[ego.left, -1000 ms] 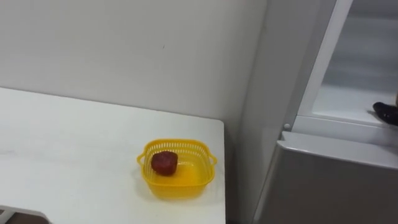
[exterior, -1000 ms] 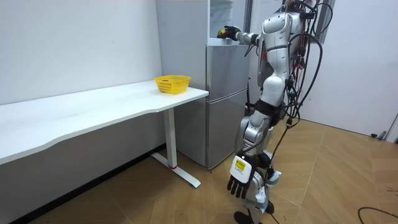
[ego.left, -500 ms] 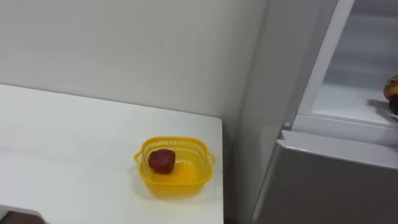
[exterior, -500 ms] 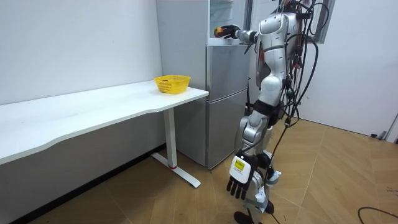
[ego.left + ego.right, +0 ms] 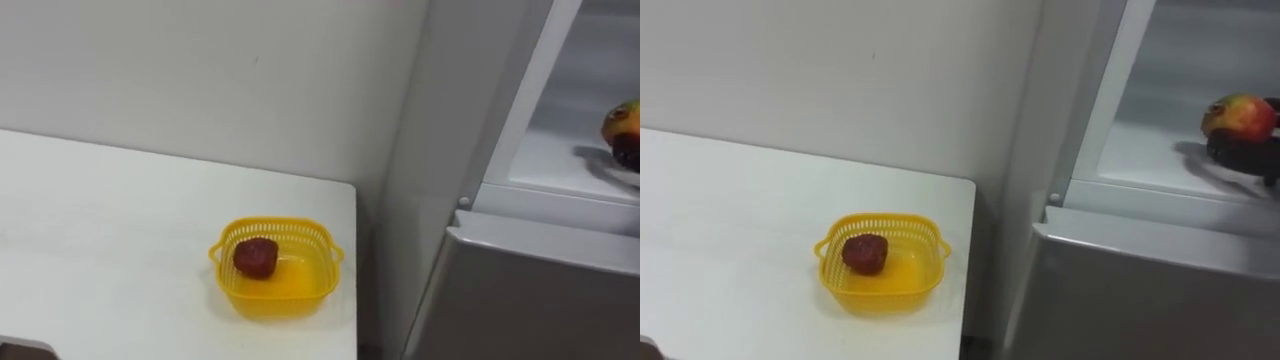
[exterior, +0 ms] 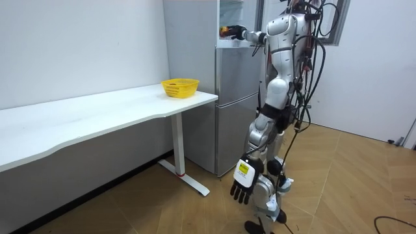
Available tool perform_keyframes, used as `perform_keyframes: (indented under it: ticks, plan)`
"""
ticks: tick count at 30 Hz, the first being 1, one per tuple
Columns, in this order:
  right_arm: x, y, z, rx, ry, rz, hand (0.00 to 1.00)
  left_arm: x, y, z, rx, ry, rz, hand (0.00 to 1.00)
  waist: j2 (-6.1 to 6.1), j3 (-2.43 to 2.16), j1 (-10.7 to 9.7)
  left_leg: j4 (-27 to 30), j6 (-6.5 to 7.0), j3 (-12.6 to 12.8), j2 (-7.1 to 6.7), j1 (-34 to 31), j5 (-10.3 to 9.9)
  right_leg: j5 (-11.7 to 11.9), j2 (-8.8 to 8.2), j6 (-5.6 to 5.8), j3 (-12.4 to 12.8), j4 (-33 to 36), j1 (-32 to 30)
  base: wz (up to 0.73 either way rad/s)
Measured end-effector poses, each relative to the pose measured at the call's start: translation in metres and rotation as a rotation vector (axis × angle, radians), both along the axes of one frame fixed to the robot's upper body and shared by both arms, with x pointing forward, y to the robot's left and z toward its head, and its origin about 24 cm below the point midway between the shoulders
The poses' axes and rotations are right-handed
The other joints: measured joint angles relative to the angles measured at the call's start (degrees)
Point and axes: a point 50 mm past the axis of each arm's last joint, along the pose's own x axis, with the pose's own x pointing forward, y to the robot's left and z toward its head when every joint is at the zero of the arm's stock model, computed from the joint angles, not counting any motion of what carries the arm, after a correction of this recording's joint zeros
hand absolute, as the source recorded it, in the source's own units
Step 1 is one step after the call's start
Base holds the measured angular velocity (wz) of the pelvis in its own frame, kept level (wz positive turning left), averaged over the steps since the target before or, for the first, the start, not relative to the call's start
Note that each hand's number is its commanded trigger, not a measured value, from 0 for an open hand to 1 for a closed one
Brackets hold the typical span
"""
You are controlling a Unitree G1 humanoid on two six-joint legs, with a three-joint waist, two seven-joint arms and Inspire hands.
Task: Retrieve from the upper fridge
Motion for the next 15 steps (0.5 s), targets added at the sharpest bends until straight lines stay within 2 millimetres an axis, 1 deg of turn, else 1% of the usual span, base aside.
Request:
perform_keyframes:
  ticks: [1,3,4,5,6,7,8,9,10,11,12,13,14,15]
  plan:
    - [0.0,0.004,0.004,-0.011,-0.02,0.013,1.0,0.001,0.0,0.0,0.0,-0.004,-0.001,0.0,0.02,-0.01,0.05,0.0,0.0,0.18,0.02,-0.04,0.0,0.0,0.0,0.0,0.05,0.01,-0.08,-0.09]
    - [-0.004,0.021,0.02,-0.058,-0.108,0.08,1.0,0.002,0.0,0.0,0.009,-0.016,-0.005,0.0,0.31,-0.14,0.16,0.04,0.0,0.62,0.02,0.22,0.0,0.03,-0.01,-0.04,0.33,0.02,0.08,-0.06]
    - [-0.005,0.026,0.023,-0.066,-0.132,0.097,1.0,0.002,0.0,0.0,0.009,-0.017,-0.005,0.0,0.41,-0.2,0.19,0.05,0.0,0.61,0.0,0.27,0.0,0.04,-0.02,-0.05,0.39,0.01,0.15,0.0]
    - [-0.008,0.037,0.028,-0.08,-0.182,0.126,1.0,0.002,0.0,0.0,0.01,-0.022,-0.008,0.0,0.61,-0.23,0.17,0.08,0.0,0.59,-0.02,0.44,0.0,0.06,-0.04,-0.08,0.35,-0.04,0.41,0.0]
    - [-0.012,0.046,0.029,-0.091,-0.222,0.148,1.0,0.001,-0.001,0.0,0.014,-0.027,-0.012,0.0,1.12,0.08,0.4,0.08,-0.01,0.6,-0.04,1.0,-0.01,0.08,-0.06,-0.08,0.28,-0.1,0.99,0.03]
    - [-0.013,0.051,0.028,-0.094,-0.236,0.159,1.0,0.0,-0.002,-0.001,0.016,-0.026,-0.013,0.0,1.39,0.11,0.4,0.09,-0.01,0.62,-0.06,1.16,-0.01,0.08,-0.09,-0.07,0.24,-0.1,1.2,0.05]
    - [-0.018,0.063,0.024,-0.1,-0.265,0.179,1.0,-0.003,-0.003,-0.001,0.019,-0.023,-0.01,0.0,1.85,-0.14,0.22,0.15,-0.03,0.6,-0.08,1.19,-0.05,0.08,-0.13,-0.07,0.13,-0.1,1.3,0.06]
    - [-0.023,0.073,0.018,-0.111,-0.287,0.189,1.0,-0.003,-0.006,-0.002,0.022,-0.026,-0.008,0.0,2.24,-0.23,0.15,0.22,-0.05,0.58,-0.05,1.14,-0.16,0.08,-0.14,-0.07,0.01,-0.06,1.33,0.06]
    - [-0.026,0.074,0.015,-0.102,-0.301,0.175,1.0,-0.003,-0.007,-0.003,0.021,-0.029,-0.007,0.0,2.49,-0.18,0.15,0.27,-0.06,0.55,-0.03,1.08,-0.26,0.08,-0.14,-0.07,-0.09,-0.03,1.32,0.05]
    - [-0.034,0.078,0.011,-0.102,-0.321,0.167,1.0,-0.002,-0.012,-0.004,0.014,-0.036,-0.005,0.0,3.09,-0.16,0.17,0.25,-0.08,0.43,-0.04,0.8,-0.38,0.09,-0.2,-0.07,-0.17,0.11,1.26,0.0]
    - [-0.041,0.084,0.007,-0.108,-0.34,0.171,1.0,-0.001,-0.017,-0.006,0.003,-0.043,-0.003,0.0,3.82,-0.53,0.15,0.21,-0.05,0.35,-0.08,0.55,-0.4,0.1,-0.25,-0.06,-0.14,0.27,0.92,0.0]
    - [-0.045,0.088,0.006,-0.099,-0.355,0.177,1.0,-0.002,-0.019,-0.006,-0.001,-0.045,0.0,0.0,4.24,-0.61,0.01,0.22,-0.05,0.46,-0.09,0.51,-0.39,0.1,-0.27,-0.06,-0.08,0.38,0.78,-0.06]
    - [-0.052,0.093,0.006,-0.085,-0.387,0.184,1.0,-0.002,-0.022,-0.007,-0.004,-0.046,0.004,0.0,5.07,-0.44,-0.06,0.26,-0.05,0.66,-0.06,0.63,-0.38,0.09,-0.32,-0.06,0.09,0.9,0.5,-0.07]
    - [-0.058,0.095,0.005,-0.083,-0.405,0.183,1.0,-0.003,-0.022,-0.007,0.002,-0.047,0.004,0.0,5.59,-0.62,0.06,0.25,-0.09,0.8,-0.01,0.78,-0.34,0.08,-0.29,-0.07,0.18,1.06,0.3,-0.09]
